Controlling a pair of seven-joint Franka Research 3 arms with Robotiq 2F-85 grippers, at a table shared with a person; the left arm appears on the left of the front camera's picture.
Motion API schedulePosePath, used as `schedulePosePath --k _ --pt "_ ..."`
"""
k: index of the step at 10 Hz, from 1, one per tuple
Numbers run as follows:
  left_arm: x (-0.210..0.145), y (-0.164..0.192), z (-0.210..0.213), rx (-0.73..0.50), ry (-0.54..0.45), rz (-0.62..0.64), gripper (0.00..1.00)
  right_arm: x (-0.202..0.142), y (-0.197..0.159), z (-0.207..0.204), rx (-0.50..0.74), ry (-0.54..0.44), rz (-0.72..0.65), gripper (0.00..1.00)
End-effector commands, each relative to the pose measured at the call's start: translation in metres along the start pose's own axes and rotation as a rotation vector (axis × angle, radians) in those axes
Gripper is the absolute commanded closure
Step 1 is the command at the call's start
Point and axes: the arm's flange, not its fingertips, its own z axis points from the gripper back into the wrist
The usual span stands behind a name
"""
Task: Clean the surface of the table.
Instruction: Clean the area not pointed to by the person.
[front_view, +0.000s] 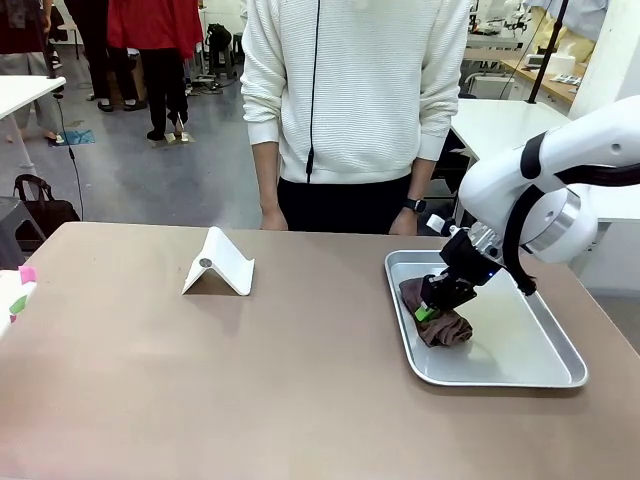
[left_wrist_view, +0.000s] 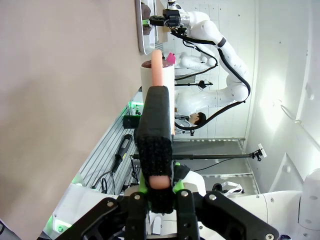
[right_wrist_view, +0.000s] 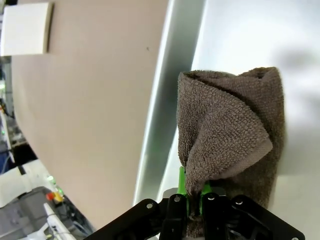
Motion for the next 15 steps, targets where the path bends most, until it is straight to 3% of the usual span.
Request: schedulePosePath --k 1,7,15 --pt "-0.004 -0.005 0.001 -0.009 0.005 -0.003 0.80 -0.005 0.001 -0.019 -0.033 0.027 0.035 0.91" --pt "-0.004 -0.005 0.001 -0.009 0.005 -0.003 0.80 -0.011 -0.056 0.014 -0.107 -0.067 -0.121 0.91" --pt "-0.004 -0.005 0.001 -0.009 0.005 -0.003 0.80 -0.042 -0.136 0.066 -0.051 -0.191 -0.344 0.91"
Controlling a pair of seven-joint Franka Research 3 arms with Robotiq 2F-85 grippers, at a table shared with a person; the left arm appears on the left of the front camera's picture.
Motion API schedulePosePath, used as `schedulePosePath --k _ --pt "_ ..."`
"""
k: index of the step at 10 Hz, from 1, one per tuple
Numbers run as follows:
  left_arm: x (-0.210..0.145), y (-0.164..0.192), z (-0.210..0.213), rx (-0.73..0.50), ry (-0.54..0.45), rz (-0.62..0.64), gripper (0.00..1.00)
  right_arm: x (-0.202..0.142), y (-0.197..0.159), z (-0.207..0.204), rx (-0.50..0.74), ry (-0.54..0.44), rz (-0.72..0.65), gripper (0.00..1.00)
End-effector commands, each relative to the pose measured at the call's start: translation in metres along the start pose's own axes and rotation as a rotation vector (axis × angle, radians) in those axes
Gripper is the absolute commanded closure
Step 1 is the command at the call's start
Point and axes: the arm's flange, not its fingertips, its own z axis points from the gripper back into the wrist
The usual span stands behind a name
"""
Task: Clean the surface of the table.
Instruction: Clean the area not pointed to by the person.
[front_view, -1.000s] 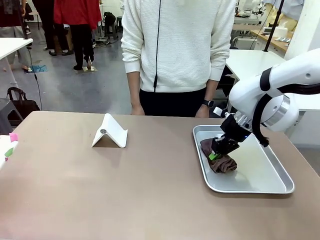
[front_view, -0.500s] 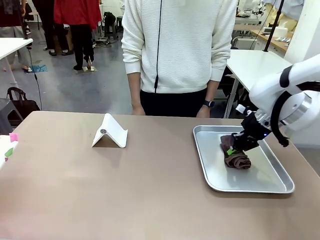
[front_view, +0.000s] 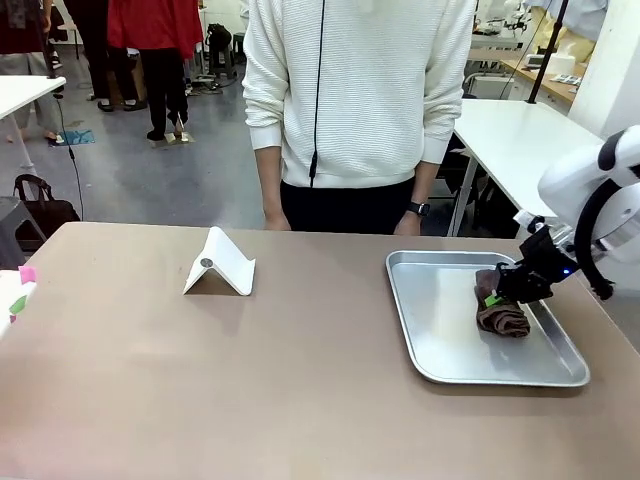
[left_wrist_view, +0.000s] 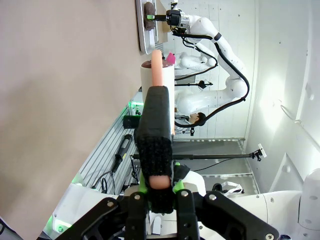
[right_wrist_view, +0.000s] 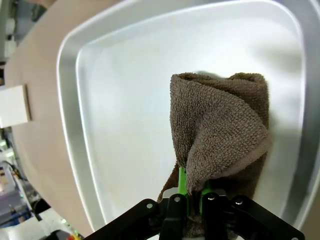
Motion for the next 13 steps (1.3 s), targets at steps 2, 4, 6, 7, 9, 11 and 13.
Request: schedulePosePath --k 2,4,6,7,9,11,13 --pt "-0.004 -0.005 0.001 -0.009 0.005 -0.002 0.80 -0.009 -0.015 0.001 0.028 -0.047 -0.025 0.91" --pt "-0.004 -0.005 0.001 -0.009 0.005 -0.002 0.80 -0.008 -0.013 0.001 0.036 -0.053 -0.018 0.91" --pt "-0.004 -0.005 0.001 -0.009 0.005 -0.002 0.80 -0.009 -0.009 0.004 0.072 -0.052 -0.001 0.91" --pt "-0.004 -0.005 0.001 -0.009 0.005 -0.002 0.80 -0.012 -0.004 0.014 0.228 -0.057 0.029 0.91" --pt "-0.004 -0.005 0.001 -0.009 0.005 -0.002 0.80 -0.019 0.005 0.039 0.583 -0.095 0.044 0.91" --pt "-0.004 -0.005 0.001 -0.009 0.005 -0.002 0.80 -0.027 0.009 0.061 0.938 -0.063 0.023 0.91" --pt "-0.004 -0.005 0.001 -0.009 0.005 -0.002 0.80 -0.041 0.006 0.089 1.278 -0.002 -0.016 0.91"
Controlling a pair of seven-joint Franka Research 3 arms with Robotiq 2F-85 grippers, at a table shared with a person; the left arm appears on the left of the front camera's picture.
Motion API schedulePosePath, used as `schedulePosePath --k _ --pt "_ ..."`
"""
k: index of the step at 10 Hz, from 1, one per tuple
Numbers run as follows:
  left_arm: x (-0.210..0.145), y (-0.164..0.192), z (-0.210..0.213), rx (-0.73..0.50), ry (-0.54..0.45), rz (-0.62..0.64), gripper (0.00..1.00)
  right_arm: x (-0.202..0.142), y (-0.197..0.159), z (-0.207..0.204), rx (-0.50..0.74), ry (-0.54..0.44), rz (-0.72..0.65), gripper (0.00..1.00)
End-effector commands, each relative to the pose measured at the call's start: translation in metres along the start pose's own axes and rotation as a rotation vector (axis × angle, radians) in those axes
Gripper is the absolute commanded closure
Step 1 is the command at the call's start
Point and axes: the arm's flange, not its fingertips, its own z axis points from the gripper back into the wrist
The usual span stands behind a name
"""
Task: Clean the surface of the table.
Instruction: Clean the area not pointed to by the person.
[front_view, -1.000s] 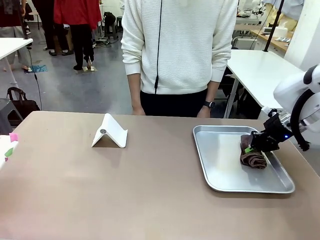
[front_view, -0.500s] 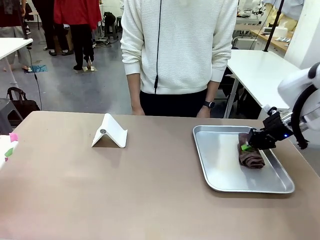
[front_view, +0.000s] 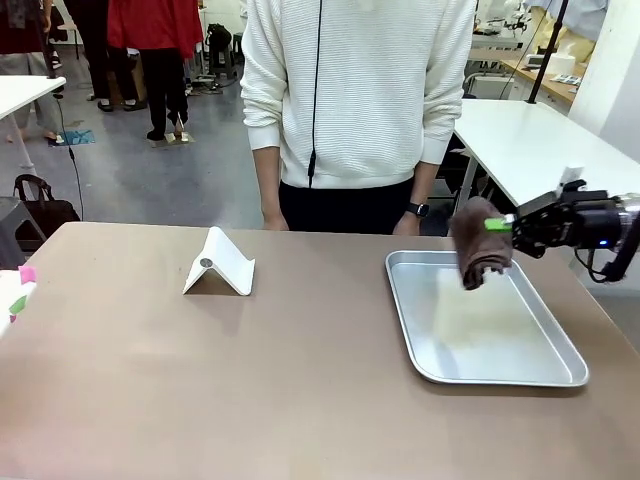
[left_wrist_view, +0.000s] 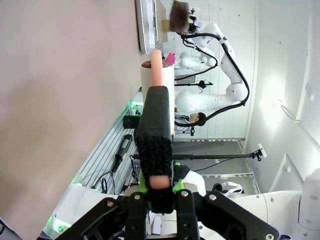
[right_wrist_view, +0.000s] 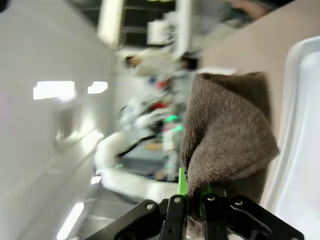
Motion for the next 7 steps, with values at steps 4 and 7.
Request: schedulePosePath --k 4,7 --pt "-0.004 -0.005 0.001 -0.010 0.005 -0.002 0.80 -0.082 0.055 0.067 0.301 0.047 -0.050 0.91" --pt "-0.004 -0.005 0.001 -0.010 0.005 -0.002 0.80 -0.107 0.054 0.074 0.220 0.019 -0.042 0.91"
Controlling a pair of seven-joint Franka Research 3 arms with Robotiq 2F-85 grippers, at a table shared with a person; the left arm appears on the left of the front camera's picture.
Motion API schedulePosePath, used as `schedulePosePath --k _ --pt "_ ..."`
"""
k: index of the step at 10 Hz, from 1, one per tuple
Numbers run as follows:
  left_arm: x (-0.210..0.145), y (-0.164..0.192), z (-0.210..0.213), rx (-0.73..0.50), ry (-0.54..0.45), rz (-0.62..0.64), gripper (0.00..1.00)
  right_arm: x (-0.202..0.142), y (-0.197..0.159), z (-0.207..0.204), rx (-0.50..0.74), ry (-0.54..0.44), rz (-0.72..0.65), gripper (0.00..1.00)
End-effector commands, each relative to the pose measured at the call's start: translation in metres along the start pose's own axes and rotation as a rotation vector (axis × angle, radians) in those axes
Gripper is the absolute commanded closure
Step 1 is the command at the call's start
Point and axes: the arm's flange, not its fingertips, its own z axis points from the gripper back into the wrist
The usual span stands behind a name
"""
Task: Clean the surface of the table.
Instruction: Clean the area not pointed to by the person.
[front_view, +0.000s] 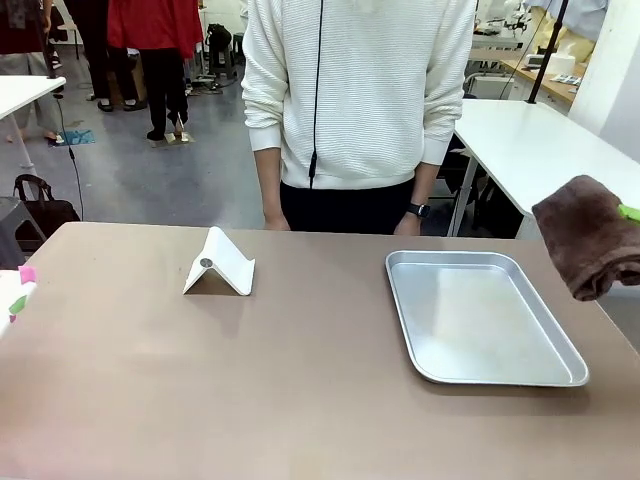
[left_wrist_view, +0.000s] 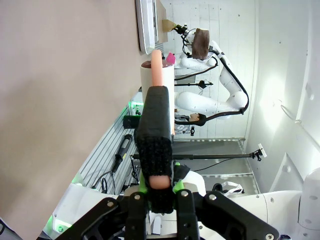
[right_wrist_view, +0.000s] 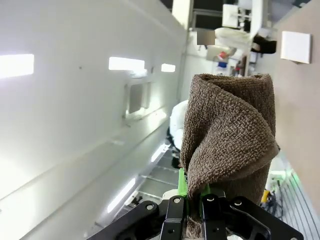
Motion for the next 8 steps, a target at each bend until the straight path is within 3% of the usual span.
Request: schedulePosePath --k 1,2,8 --pt "-0.0039 -0.0042 0.0008 -0.010 0.005 -0.002 0.80 0.0014 -0.0037 -0.0073 -0.045 -0.038 -0.032 0.91" --pt "-0.0039 -0.0042 0.0008 -0.010 0.005 -0.002 0.80 0.0000 0.0000 0.0000 0.000 0.000 0.000 0.91" --pt "-0.0039 -0.0042 0.0008 -0.010 0.005 -0.002 0.80 0.0000 0.0000 0.0000 0.000 0.000 0.000 0.91"
